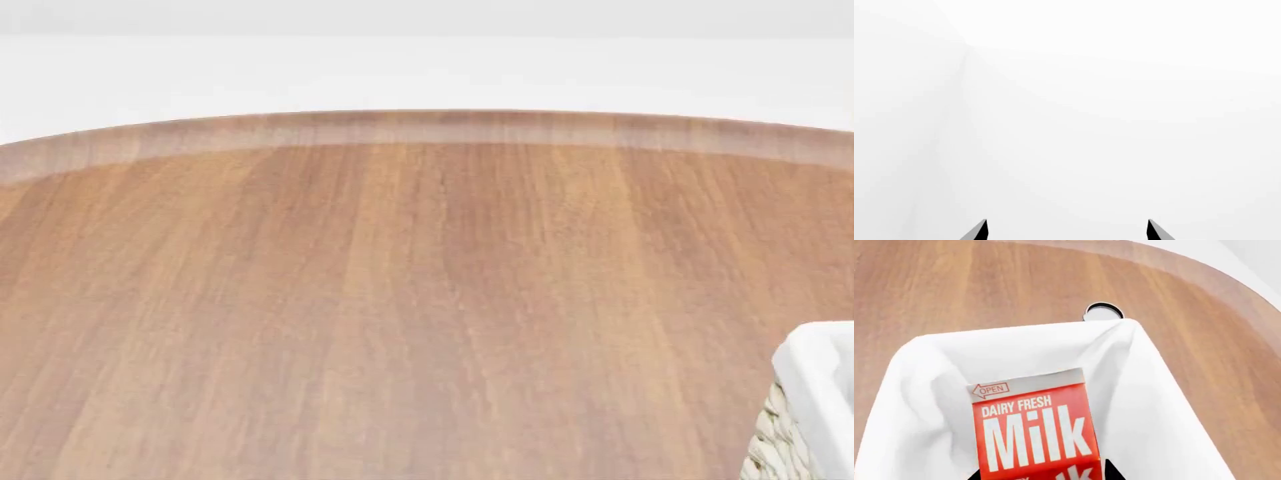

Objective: Pick the milk and place it in the basket.

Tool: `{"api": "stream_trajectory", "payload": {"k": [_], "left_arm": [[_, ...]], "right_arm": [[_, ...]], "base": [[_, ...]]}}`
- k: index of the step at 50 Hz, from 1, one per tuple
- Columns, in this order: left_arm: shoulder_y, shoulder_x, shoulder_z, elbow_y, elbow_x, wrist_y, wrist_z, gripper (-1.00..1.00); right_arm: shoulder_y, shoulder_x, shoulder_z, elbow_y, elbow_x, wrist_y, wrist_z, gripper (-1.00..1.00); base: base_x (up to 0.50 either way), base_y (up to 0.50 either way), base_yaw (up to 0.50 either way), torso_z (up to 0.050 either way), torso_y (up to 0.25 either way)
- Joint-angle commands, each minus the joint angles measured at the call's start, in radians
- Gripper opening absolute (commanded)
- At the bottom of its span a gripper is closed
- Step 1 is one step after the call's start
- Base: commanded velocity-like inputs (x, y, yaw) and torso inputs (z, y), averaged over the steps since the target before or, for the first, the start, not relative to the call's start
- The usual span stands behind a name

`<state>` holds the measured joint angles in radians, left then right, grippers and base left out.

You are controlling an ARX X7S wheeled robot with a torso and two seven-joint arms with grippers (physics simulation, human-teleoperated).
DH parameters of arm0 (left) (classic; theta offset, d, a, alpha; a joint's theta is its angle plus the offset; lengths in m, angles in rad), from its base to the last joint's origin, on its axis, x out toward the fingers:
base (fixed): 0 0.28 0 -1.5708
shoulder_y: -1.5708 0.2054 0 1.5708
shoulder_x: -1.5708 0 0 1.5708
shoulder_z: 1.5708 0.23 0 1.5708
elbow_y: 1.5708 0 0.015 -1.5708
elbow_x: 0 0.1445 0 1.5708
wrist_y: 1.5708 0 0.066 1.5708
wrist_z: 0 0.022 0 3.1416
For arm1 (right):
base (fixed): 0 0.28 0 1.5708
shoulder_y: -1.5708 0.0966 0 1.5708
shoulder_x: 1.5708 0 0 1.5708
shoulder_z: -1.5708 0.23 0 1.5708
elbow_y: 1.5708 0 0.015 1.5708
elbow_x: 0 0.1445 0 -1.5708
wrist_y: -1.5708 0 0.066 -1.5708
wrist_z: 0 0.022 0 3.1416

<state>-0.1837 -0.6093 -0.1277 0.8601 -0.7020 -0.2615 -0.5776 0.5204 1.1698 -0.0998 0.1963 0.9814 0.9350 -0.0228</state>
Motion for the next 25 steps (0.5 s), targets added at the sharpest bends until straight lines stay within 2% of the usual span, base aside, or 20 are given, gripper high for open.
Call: {"api": "stream_trajectory", "payload": {"k": [1, 19, 25], "left_arm": [[-0.001, 0.0, 0.002, -0.003, -0.002, 0.003, -0.001, 1.0], [0.001, -0.006, 0.011, -0.001, 0.019, 0.006, -0.001, 1.0], [0.006, -0.014, 0.021, 0.008, 0.041, 0.006, 0.004, 1.0]], "right_arm": [[0.053, 0.007, 0.001, 0.02, -0.035, 0.015, -0.005, -1.0], [0.109, -0.003, -0.044, 0.029, -0.062, 0.038, -0.026, -1.0], [0.13, 0.0, -0.051, 0.031, -0.066, 0.05, -0.029, -1.0]], "base": [[0.0, 0.0, 0.0, 0.0, 0.0], [0.0, 0.0, 0.0, 0.001, 0.001], [0.0, 0.0, 0.0, 0.0, -0.216]]}}
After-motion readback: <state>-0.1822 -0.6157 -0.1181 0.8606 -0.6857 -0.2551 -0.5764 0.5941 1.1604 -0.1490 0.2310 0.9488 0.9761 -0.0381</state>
